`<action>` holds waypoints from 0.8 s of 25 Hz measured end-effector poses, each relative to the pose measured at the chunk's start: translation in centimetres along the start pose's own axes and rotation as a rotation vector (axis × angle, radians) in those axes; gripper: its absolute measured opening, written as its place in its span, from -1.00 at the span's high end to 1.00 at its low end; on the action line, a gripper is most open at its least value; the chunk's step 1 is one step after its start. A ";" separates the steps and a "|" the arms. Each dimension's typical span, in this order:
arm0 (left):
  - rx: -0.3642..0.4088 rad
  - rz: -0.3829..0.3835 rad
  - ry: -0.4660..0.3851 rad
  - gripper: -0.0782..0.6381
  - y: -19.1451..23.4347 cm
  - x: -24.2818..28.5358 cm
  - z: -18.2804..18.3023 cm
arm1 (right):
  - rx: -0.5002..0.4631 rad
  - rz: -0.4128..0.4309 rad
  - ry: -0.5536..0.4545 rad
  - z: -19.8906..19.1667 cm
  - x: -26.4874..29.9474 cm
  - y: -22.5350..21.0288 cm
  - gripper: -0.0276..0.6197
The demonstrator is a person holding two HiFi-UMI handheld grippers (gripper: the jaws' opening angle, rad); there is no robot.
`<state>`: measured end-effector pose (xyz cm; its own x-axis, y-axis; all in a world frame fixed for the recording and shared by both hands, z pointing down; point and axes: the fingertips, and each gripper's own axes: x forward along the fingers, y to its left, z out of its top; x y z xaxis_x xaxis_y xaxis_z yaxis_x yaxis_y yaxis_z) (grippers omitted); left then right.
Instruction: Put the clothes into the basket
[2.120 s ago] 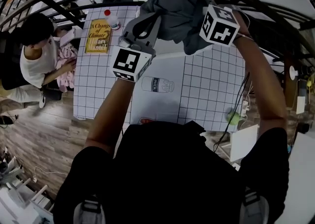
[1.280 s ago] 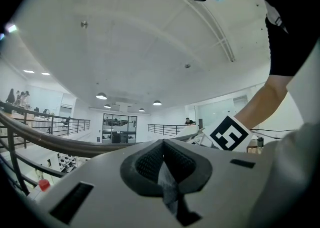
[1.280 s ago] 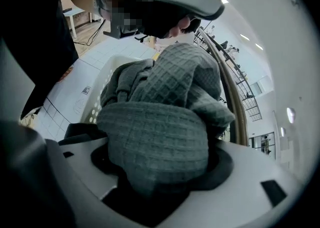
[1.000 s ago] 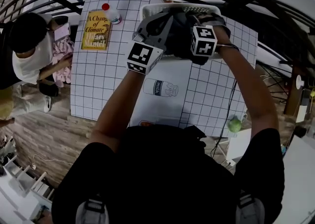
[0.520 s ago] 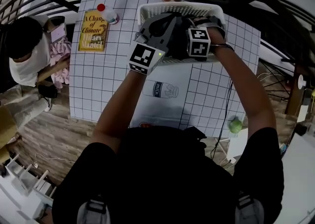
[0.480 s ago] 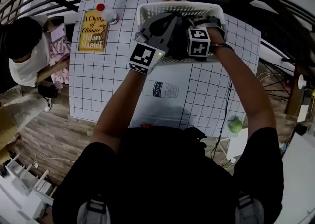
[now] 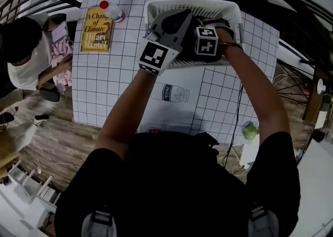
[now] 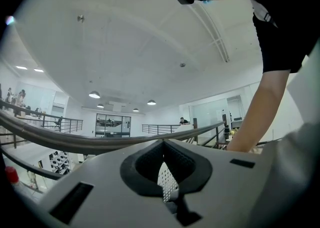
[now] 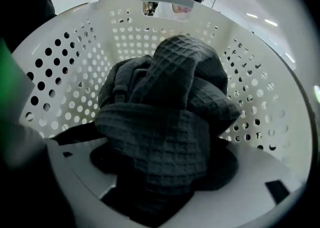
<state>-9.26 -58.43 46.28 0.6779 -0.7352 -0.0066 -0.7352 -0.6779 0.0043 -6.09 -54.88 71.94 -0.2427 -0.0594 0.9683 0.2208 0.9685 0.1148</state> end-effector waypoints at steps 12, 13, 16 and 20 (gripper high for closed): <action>-0.011 0.017 0.011 0.77 0.6 -0.6 0.2 | 0.032 0.063 0.021 -0.6 0.2 1.1 -0.45; -0.009 0.018 0.010 0.77 0.6 -0.7 0.3 | 0.026 0.060 0.022 -0.5 -0.2 1.1 -0.46; -0.002 0.025 0.010 0.77 0.6 -1.2 1.0 | 0.016 0.048 0.022 -0.2 -1.6 1.0 -0.48; 0.003 0.028 0.018 0.77 0.3 -2.1 1.7 | 0.034 0.033 0.005 0.5 -3.9 0.5 -0.48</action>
<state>-10.95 -57.06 44.61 0.6567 -0.7540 0.0115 -0.7541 -0.6568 0.0012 -5.46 -54.03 68.13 -0.2316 -0.0285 0.9724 0.1968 0.9775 0.0755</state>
